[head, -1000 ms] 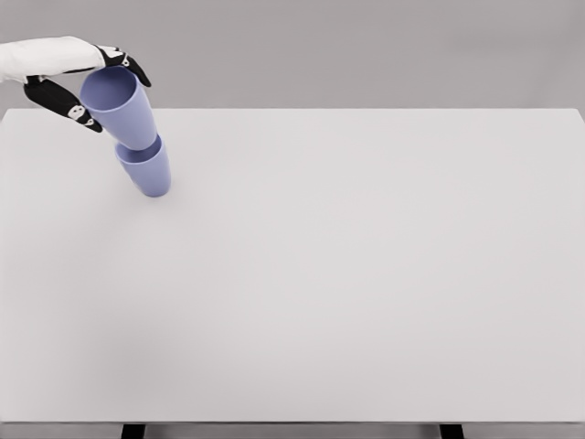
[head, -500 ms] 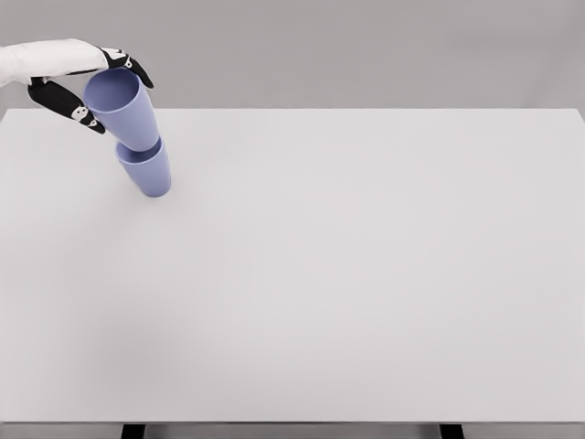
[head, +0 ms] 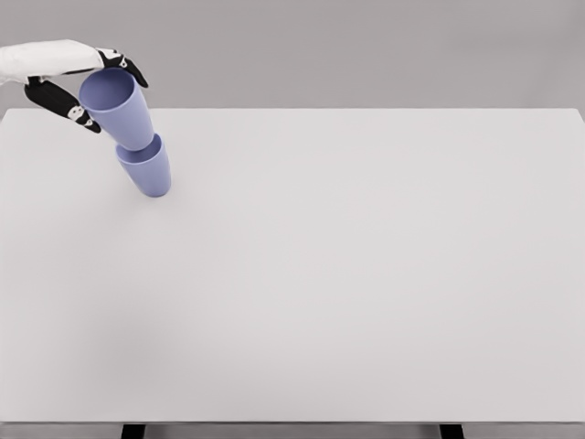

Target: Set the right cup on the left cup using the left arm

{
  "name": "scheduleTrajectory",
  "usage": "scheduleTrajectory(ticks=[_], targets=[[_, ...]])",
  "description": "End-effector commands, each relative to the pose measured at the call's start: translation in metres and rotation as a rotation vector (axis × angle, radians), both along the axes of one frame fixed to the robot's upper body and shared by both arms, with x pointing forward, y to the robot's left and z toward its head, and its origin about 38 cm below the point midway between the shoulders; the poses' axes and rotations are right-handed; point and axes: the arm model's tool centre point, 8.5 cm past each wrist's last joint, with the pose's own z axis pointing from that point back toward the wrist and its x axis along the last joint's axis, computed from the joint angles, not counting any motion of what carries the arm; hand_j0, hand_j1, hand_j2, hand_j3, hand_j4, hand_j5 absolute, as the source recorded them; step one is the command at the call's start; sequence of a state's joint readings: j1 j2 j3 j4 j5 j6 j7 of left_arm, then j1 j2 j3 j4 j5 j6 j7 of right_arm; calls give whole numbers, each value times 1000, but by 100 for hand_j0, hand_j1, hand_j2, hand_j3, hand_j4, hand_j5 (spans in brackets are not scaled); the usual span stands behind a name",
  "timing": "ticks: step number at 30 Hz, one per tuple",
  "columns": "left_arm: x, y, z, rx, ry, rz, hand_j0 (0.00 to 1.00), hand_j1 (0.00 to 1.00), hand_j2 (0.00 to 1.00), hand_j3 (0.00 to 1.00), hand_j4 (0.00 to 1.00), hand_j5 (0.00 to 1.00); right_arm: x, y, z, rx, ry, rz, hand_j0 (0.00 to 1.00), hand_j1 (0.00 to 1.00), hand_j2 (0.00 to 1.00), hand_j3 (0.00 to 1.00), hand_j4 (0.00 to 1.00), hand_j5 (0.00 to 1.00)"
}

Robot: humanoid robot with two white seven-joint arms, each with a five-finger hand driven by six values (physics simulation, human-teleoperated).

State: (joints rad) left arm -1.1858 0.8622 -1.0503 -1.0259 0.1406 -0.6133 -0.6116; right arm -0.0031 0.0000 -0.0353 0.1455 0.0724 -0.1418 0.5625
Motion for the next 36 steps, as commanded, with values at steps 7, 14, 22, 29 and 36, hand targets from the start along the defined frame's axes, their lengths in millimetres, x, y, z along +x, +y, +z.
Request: scheduleTrajectory(ticks=[7, 14, 22, 29, 36], targets=[[3, 2, -4, -8, 12, 17, 60, 60, 60, 60, 60, 60, 0, 0, 0, 1, 0, 1, 100, 100, 100, 100, 100, 100], [6, 2, -7, -14, 17, 25, 60, 60, 60, 60, 60, 60, 0, 0, 0, 1, 0, 1, 100, 100, 100, 100, 100, 100], [6, 2, -12, -6, 25, 24, 61, 61, 61, 61, 61, 61, 0, 0, 0, 1, 0, 1, 100, 100, 100, 100, 100, 100], [8, 1, -16, -3, 31, 30, 61, 61, 61, 61, 61, 61, 0, 0, 0, 1, 0, 1, 100, 100, 100, 100, 100, 100], [8, -1, -17, 2, 33, 26, 61, 61, 61, 61, 61, 61, 0, 0, 0, 1, 0, 1, 100, 100, 100, 100, 100, 100]])
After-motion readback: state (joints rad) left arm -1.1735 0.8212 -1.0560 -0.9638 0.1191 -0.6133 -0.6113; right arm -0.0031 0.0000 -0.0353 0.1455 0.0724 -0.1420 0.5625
